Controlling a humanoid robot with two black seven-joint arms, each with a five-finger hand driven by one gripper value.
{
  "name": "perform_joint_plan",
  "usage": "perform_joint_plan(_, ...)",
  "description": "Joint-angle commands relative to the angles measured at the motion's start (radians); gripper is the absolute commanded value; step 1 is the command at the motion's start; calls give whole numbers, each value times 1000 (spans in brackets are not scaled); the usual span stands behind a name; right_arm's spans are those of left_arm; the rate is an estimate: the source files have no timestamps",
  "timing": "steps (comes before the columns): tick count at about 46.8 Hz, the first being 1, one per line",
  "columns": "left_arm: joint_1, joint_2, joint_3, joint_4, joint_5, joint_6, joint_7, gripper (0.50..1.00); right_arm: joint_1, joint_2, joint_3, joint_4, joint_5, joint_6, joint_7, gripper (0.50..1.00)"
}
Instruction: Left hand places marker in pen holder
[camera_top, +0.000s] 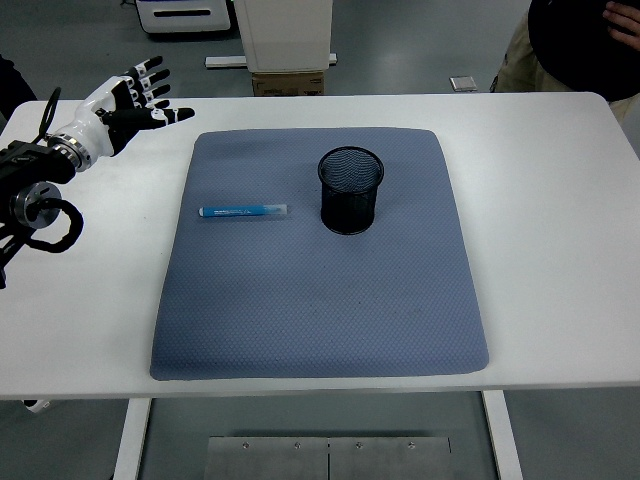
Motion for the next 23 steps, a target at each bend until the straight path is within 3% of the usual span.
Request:
perform_joint_plan(1, -48, 5, 95, -11, -1, 0, -2, 1000, -1, 0, 0, 1, 0, 1, 0, 1000)
perform_joint_plan(8, -125, 37, 315, -57, -13, -9, -2, 1000, 0, 0, 0, 1, 0, 1, 0, 1000)
perform_joint_plan(23, -234, 53, 566, -97, 1, -20, -2, 1000, -1, 0, 0, 1, 0, 1, 0, 1000)
